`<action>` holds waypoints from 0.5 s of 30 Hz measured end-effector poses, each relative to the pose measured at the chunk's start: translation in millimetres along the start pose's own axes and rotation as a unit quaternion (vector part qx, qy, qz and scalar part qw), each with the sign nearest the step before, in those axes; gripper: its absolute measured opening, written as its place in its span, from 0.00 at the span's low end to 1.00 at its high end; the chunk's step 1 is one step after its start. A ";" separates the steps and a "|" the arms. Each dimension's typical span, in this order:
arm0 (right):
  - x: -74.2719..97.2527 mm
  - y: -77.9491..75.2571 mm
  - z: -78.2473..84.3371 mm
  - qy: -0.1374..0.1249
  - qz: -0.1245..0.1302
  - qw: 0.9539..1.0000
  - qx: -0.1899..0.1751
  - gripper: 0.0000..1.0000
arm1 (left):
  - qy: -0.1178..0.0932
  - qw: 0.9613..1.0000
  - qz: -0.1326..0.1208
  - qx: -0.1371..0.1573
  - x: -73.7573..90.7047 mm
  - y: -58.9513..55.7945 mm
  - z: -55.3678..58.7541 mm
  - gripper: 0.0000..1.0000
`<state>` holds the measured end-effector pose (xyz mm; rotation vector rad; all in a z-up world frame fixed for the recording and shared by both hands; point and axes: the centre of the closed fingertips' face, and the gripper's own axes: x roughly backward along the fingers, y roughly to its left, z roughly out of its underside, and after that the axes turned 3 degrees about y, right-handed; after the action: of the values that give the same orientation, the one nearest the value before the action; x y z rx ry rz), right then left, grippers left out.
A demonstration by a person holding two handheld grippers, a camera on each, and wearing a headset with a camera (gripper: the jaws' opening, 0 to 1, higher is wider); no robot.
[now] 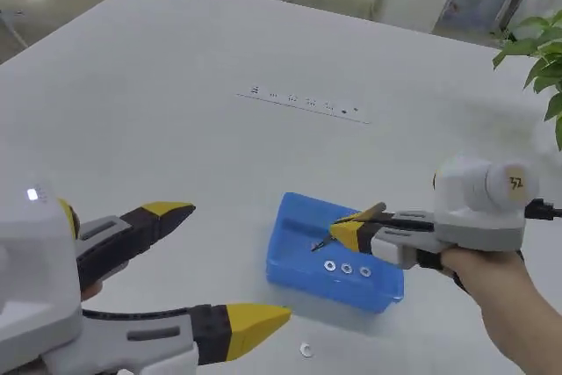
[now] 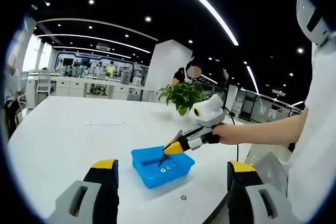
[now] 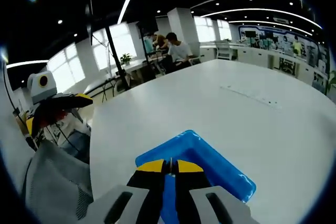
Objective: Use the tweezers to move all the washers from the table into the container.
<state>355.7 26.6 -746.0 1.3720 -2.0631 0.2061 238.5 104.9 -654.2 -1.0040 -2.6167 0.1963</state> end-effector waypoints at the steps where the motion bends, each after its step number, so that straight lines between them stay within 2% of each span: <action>1: -1.4 -2.1 3.0 0.012 0.002 1.000 0.000 0.03 | 0.001 1.000 -0.002 -0.001 0.2 1.7 0.5 0.87; 3: -4.6 -9.4 7.8 0.035 0.016 0.999 0.007 0.03 | 0.004 1.000 -0.004 -0.001 0.1 6.6 1.5 0.87; 9: -10.0 -3.7 15.6 0.064 0.002 0.998 0.015 0.03 | 0.003 1.000 -0.001 -0.002 -5.8 13.5 -2.4 0.87; 15: -14.9 -2.5 22.6 0.088 0.004 0.995 0.045 0.03 | 0.000 1.000 0.009 -0.006 -13.7 11.0 -6.6 0.87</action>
<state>352.0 26.6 -772.9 1.3482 -1.9330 0.4131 257.3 103.9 -654.2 -1.0313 -2.6125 0.1833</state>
